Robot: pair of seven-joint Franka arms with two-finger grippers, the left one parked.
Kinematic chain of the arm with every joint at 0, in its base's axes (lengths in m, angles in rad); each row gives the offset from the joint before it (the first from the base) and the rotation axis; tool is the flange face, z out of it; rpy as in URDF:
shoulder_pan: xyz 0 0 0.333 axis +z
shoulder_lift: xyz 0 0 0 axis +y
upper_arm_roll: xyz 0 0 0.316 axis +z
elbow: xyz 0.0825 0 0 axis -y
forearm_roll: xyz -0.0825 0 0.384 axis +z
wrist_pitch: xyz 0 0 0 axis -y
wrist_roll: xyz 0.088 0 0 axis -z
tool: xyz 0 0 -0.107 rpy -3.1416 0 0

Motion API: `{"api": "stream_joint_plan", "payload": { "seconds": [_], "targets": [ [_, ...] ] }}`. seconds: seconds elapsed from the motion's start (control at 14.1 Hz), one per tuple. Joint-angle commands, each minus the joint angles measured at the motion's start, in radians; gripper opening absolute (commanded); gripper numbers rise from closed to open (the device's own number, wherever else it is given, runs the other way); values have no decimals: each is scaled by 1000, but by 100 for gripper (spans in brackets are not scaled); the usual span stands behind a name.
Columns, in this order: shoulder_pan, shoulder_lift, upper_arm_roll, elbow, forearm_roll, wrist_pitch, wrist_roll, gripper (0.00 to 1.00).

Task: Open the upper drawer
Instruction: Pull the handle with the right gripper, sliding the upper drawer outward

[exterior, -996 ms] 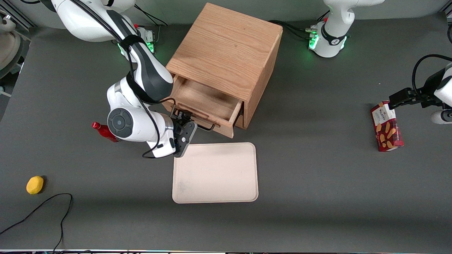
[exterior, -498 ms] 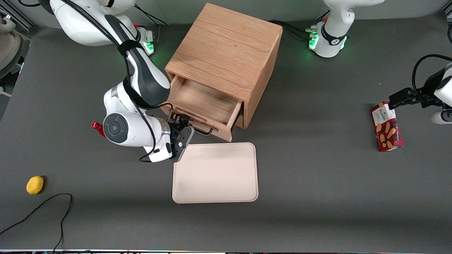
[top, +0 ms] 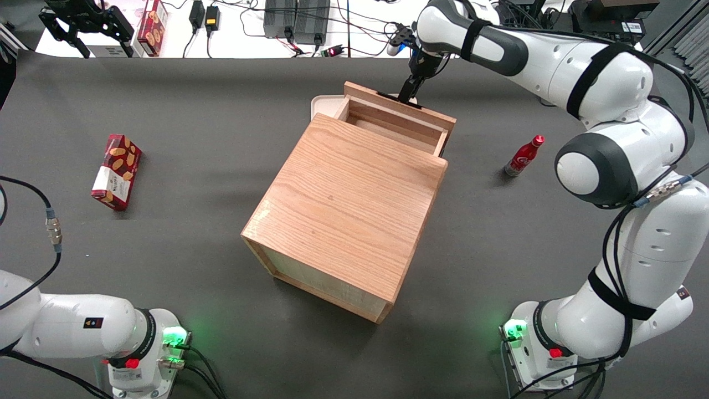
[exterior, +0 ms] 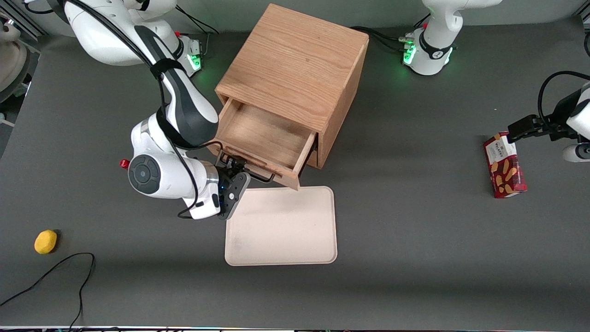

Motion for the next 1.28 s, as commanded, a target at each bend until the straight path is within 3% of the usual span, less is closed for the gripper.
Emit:
{"api": "stream_joint_plan", "payload": {
  "seconds": [0.0, 1.21],
  "targets": [
    [-12, 43, 3, 72, -6, -9, -29, 100],
    [-57, 110, 5, 166, -8, -6, -71, 100]
  ]
}}
